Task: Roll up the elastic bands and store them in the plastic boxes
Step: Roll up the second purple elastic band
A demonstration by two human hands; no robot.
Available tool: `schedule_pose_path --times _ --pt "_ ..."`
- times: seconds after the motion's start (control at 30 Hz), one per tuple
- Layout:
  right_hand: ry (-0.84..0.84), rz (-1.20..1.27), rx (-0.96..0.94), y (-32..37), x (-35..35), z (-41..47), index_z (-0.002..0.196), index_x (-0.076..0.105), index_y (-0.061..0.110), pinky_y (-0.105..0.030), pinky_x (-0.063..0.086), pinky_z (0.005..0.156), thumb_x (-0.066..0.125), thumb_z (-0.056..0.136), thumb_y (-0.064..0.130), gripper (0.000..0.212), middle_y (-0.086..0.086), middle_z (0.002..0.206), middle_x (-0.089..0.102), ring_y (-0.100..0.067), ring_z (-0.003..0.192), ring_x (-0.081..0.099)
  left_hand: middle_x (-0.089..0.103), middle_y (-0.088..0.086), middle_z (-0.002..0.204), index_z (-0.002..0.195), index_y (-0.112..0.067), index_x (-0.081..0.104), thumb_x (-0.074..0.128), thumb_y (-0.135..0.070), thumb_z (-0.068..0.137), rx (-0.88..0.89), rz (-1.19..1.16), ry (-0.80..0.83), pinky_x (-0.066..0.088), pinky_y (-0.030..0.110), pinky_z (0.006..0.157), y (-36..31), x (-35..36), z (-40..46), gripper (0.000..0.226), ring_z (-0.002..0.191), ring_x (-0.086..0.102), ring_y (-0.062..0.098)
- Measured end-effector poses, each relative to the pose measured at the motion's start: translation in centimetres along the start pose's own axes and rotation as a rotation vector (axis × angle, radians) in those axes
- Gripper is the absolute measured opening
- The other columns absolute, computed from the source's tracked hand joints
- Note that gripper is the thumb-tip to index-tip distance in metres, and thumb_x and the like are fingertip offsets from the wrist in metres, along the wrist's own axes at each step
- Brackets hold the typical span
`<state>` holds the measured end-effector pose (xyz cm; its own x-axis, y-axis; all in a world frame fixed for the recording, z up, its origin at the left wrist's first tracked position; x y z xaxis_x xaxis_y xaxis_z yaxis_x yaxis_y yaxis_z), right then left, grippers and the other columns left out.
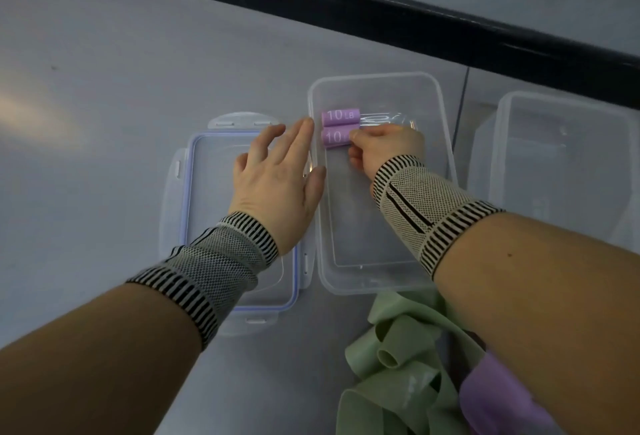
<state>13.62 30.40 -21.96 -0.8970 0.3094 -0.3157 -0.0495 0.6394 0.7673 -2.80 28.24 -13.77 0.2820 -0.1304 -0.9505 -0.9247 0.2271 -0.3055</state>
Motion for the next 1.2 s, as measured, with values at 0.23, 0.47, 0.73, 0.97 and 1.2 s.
schedule_pose_path --times 0.23,0.47,0.73,0.97,1.2 --pt "-0.096 -0.229 -0.092 1.6 -0.3 -0.2 0.088 0.075 0.014 -0.026 0.056 0.064 0.062 0.087 0.033 0.022 -0.004 0.075 0.072 -0.018 0.068 0.069 0.04 0.001 0.146 0.145 -0.014 0.03 0.019 -0.048 0.087 -0.006 -0.004 -0.008 0.031 0.048 0.1 0.0 0.0 0.0 0.069 0.134 0.03 0.026" --pt "-0.049 -0.327 -0.166 1.8 0.0 -0.7 0.099 0.072 0.018 -0.022 0.051 0.067 0.062 0.087 0.034 0.022 -0.001 0.086 0.073 -0.015 0.08 0.068 0.038 0.0 0.148 0.147 -0.016 0.026 0.015 -0.05 0.085 -0.022 -0.019 -0.01 0.029 0.047 0.103 0.0 0.2 -0.1 0.072 0.136 0.027 0.025" --pt "-0.057 -0.45 -0.261 2.5 0.0 -1.2 0.11 0.064 0.018 -0.017 0.037 0.064 0.059 0.091 0.031 0.024 0.005 0.099 0.066 -0.01 0.081 0.057 0.043 0.002 0.144 0.145 -0.014 0.031 0.02 -0.047 0.087 -0.01 -0.036 -0.032 0.032 0.048 0.1 0.1 0.2 -0.1 0.068 0.133 0.032 0.027" --pt "-0.059 -0.551 -0.316 2.6 0.7 -1.0 0.127 0.052 0.022 -0.024 0.037 0.072 0.053 0.094 0.033 0.035 -0.003 0.116 0.061 -0.019 0.099 0.06 0.045 0.004 0.142 0.144 -0.012 0.033 0.023 -0.046 0.087 -0.002 -0.039 -0.047 0.033 0.049 0.098 -0.1 0.1 0.0 0.067 0.132 0.034 0.028" --pt "-0.055 -0.575 -0.311 2.4 1.4 -0.6 0.121 0.06 0.023 -0.023 0.037 0.072 0.05 0.095 0.032 0.029 0.0 0.112 0.063 -0.017 0.095 0.061 0.044 0.005 0.143 0.145 -0.012 0.032 0.021 -0.047 0.087 0.003 -0.029 -0.034 0.032 0.05 0.099 -0.2 0.1 0.0 0.068 0.133 0.033 0.028"
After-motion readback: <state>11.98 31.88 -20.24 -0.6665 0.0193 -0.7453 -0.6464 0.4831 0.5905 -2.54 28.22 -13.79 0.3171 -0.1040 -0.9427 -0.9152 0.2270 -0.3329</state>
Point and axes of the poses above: each hand's wrist, its own z-axis towards the middle knuckle, its own x-axis out of the palm, y = z × x, the point moved 10 cm from there along z, towards the middle knuckle
